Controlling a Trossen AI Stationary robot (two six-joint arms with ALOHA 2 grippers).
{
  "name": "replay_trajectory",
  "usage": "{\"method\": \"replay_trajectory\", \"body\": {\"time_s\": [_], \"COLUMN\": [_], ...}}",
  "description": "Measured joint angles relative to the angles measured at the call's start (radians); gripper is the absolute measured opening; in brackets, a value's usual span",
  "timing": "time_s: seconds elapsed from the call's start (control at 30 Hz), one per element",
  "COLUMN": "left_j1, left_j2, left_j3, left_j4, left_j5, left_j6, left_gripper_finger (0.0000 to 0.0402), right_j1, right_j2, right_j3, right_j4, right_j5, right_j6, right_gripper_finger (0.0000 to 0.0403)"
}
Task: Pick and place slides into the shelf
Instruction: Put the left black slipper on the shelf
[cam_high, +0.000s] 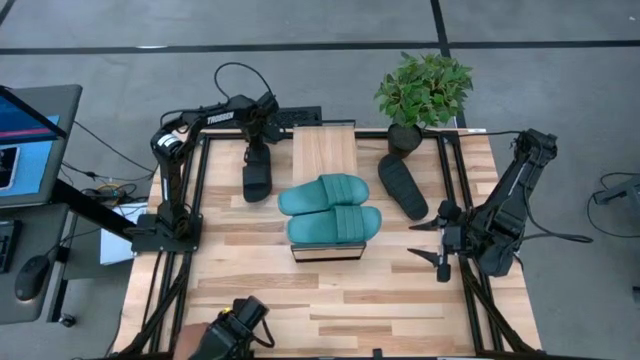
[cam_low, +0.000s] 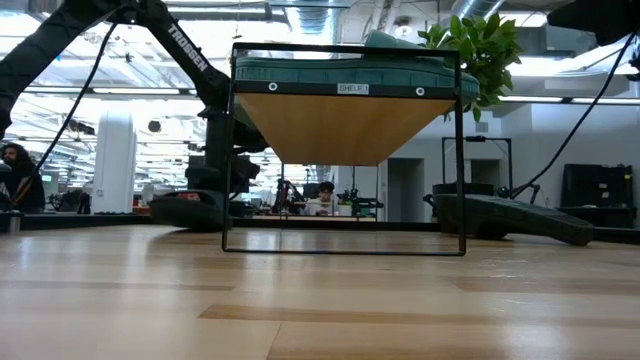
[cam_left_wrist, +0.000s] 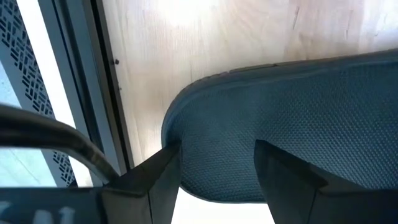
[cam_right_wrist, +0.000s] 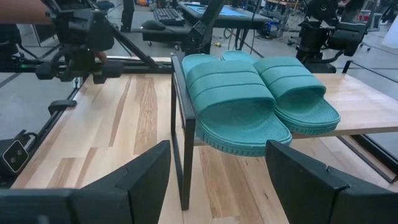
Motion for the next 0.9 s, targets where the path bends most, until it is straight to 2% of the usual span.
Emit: {"method": "replay_trajectory", "body": {"time_s": [0.27, 0.67, 0.9], "left_j1": [-0.001, 0.002, 0.001], "left_j2": [0.002, 0.002, 0.001], "left_j3": [0.007, -0.004, -0.012], "left_j4": [0.000, 0.019, 0.033], "left_j5": [-0.025, 0.042, 0.042], "left_j6": [0.001, -0.007, -0.007], "left_gripper_finger": [0.0192, 0.0192, 0.0192], "right_j1": [0.000, 0.000, 0.000], "right_j2": [0.000, 0.052, 0.066], "right_j3": [0.000, 0.000, 0.000], "right_j4": [-0.002, -0.068, -0.073], "right_j5": [-0.001, -0.001, -0.002], "right_j6": [0.010, 0.010, 0.010], "right_gripper_finger": [0.0255, 0.0255, 0.0255]}}
